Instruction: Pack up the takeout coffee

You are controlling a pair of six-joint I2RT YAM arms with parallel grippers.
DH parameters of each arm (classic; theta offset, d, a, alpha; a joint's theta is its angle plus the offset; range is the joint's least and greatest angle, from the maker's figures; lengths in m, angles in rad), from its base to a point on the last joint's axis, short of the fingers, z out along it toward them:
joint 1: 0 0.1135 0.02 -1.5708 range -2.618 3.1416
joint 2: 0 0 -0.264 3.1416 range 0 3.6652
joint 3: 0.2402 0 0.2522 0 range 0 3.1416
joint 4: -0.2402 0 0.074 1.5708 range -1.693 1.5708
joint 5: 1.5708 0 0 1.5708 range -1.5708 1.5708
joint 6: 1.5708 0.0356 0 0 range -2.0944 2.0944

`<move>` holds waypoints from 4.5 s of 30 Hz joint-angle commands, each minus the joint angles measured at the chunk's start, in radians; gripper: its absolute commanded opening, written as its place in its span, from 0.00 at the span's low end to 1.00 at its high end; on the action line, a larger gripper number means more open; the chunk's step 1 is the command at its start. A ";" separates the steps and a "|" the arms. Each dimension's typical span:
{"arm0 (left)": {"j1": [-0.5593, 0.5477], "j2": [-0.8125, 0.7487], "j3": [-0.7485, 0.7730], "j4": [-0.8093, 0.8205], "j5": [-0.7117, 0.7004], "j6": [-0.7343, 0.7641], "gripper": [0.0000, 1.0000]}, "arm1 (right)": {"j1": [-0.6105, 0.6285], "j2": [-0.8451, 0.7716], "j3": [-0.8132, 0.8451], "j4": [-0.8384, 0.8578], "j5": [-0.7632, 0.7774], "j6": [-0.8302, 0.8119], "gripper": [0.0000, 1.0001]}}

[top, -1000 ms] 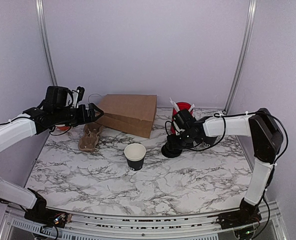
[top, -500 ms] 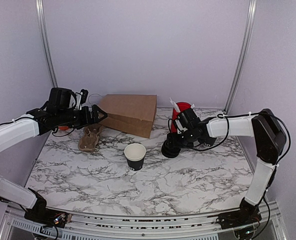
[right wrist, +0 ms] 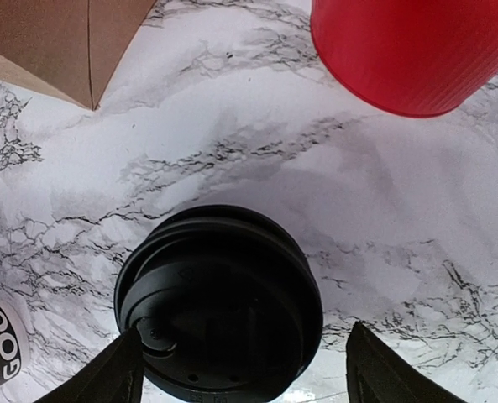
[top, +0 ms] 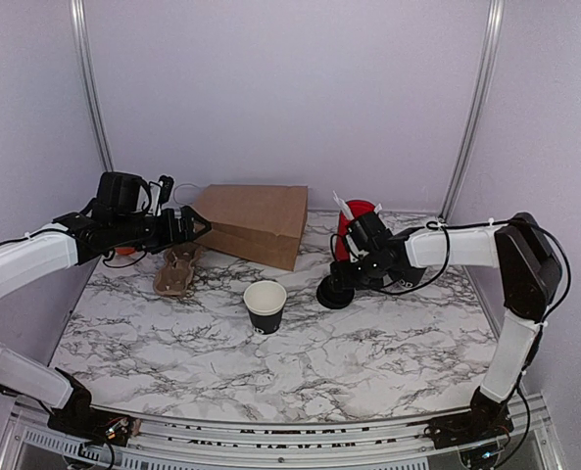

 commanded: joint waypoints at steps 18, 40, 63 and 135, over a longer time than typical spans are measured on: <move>-0.001 0.004 -0.017 0.037 0.011 0.022 0.99 | 0.067 0.082 0.137 -0.093 0.130 -0.037 0.82; -0.002 0.006 -0.012 0.034 0.003 0.022 0.99 | 0.068 0.039 0.147 -0.122 0.164 -0.037 0.70; -0.001 0.008 -0.015 0.042 -0.011 0.020 0.99 | 0.081 -0.091 0.179 -0.187 0.068 -0.078 0.70; 0.053 -0.051 -0.154 0.112 -0.082 -0.106 0.99 | 0.451 0.328 0.881 -0.639 0.137 -0.262 0.70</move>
